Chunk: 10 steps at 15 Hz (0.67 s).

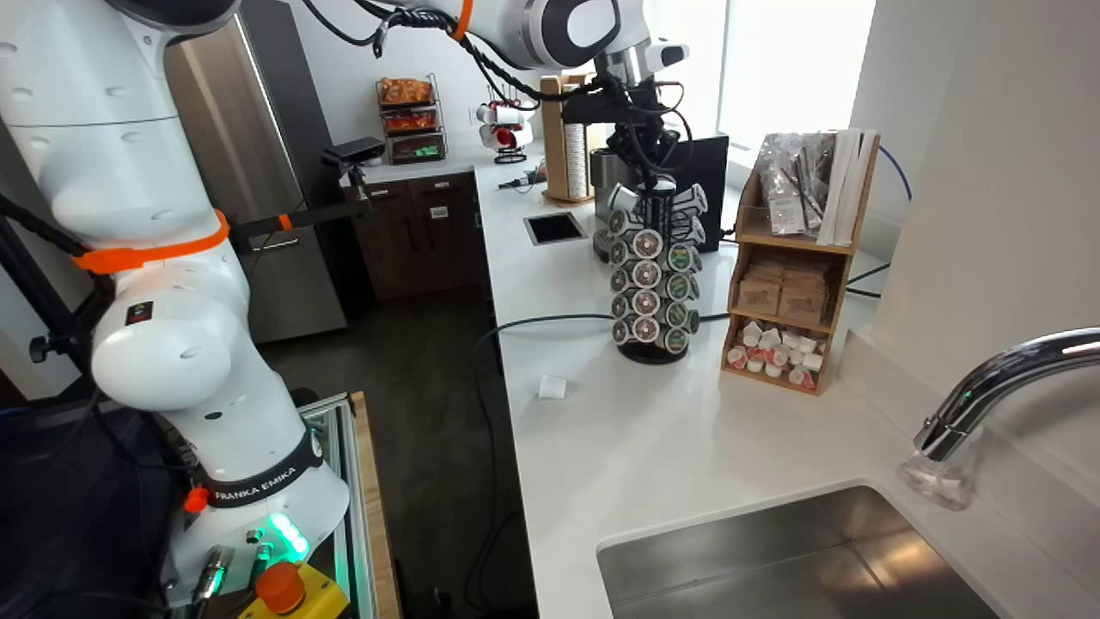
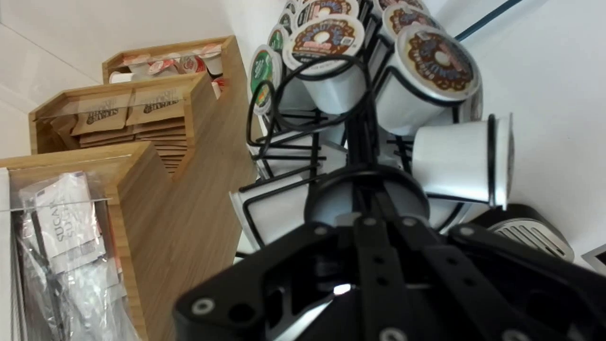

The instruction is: Turn the k-cup holder to the right

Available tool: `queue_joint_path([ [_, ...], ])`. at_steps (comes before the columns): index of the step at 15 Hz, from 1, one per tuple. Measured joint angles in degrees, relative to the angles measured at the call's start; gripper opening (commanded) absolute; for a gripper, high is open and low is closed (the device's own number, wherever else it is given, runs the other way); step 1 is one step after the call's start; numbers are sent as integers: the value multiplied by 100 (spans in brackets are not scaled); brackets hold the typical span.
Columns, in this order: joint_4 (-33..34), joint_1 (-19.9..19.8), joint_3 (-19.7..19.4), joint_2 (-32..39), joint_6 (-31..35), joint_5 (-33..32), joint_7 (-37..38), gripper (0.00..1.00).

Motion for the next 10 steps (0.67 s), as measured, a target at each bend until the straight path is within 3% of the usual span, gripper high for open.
queue_joint_path([
  [10,1,0,55,2,-11,258,27,0],
])
